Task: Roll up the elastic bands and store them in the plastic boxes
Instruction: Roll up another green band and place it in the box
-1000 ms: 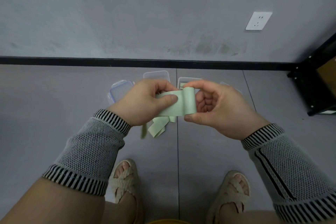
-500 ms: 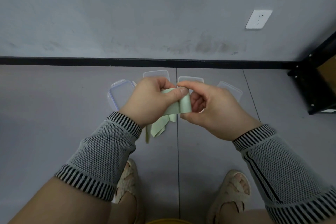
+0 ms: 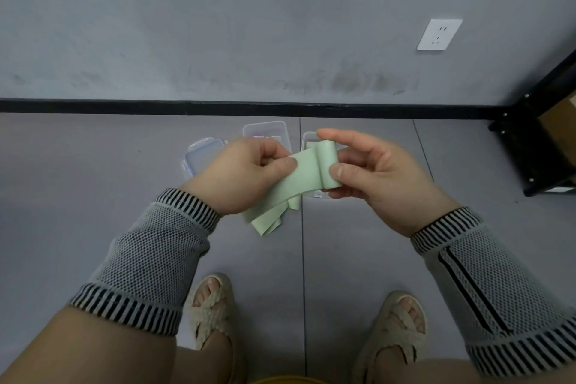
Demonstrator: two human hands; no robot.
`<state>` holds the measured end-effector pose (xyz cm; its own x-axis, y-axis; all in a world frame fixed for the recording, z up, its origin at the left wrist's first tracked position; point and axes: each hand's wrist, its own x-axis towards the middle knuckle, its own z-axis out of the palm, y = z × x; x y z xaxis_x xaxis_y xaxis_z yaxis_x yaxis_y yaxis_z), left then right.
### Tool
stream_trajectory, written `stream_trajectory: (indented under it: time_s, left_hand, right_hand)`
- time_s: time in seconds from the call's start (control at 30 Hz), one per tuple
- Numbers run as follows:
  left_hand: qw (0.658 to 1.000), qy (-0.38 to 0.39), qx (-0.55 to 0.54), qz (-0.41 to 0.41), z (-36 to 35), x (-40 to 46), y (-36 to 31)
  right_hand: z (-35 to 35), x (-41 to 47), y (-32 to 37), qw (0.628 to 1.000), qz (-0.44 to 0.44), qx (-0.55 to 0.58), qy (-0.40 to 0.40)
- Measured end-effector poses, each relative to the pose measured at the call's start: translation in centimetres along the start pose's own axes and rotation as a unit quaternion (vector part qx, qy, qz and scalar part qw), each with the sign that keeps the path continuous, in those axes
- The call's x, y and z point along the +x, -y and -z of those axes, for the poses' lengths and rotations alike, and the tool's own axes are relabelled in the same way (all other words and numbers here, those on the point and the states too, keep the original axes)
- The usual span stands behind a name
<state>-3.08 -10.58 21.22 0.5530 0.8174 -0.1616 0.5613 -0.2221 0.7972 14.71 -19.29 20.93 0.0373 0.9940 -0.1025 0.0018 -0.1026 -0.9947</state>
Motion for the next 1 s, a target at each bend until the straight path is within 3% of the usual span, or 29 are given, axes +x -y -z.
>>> stream_trajectory:
  time_s: [0.57,1.0]
  left_hand:
    - [0.997,-0.062,0.0,-0.05,-0.2,-0.1,-0.5]
    - [0.995,-0.091,-0.042,-0.017,-1.8,0.0,-1.4]
  right_hand:
    - [-0.6,0.6,0.1,0.997,-0.009,-0.062,-0.039]
    - [-2.3,1.0,-0.6,0.966,0.003,-0.208,-0.152]
